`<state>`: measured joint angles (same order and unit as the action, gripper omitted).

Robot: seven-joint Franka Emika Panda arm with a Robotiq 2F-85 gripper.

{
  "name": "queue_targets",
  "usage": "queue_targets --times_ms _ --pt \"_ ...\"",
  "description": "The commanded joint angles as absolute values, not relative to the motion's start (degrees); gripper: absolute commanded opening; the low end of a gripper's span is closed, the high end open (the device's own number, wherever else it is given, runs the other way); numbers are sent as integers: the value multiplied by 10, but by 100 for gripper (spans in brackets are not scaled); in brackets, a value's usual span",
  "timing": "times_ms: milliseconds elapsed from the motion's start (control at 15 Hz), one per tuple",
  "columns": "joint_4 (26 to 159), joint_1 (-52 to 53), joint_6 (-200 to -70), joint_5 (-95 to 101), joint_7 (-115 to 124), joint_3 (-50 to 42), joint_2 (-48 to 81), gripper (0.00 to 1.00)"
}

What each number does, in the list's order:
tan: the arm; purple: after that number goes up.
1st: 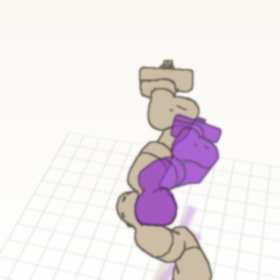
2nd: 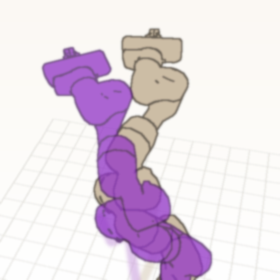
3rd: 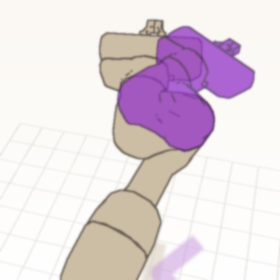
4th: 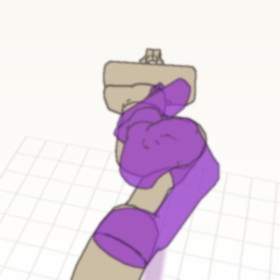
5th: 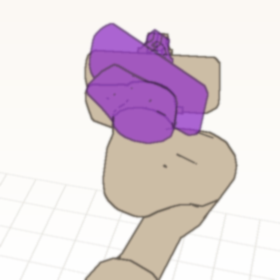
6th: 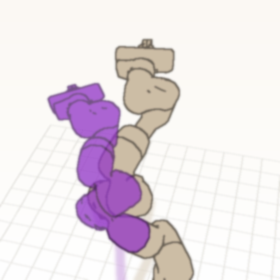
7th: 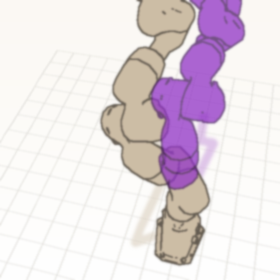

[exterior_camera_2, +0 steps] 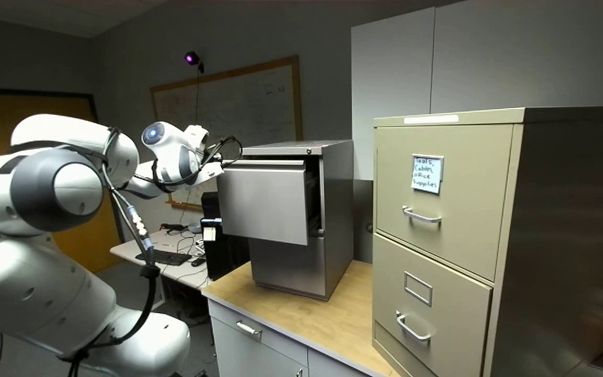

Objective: Close the drawer

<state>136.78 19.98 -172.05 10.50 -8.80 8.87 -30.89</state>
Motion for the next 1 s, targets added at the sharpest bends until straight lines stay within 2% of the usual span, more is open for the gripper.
queue_targets --times_ms 0,467,933 --pt "1299 204 -1718 87 -114 68 -238 0" --pt "1230 226 -1714 74 -113 27 -167 0" --pt "1179 299 -1708 -2 -173 -49 -127 0"
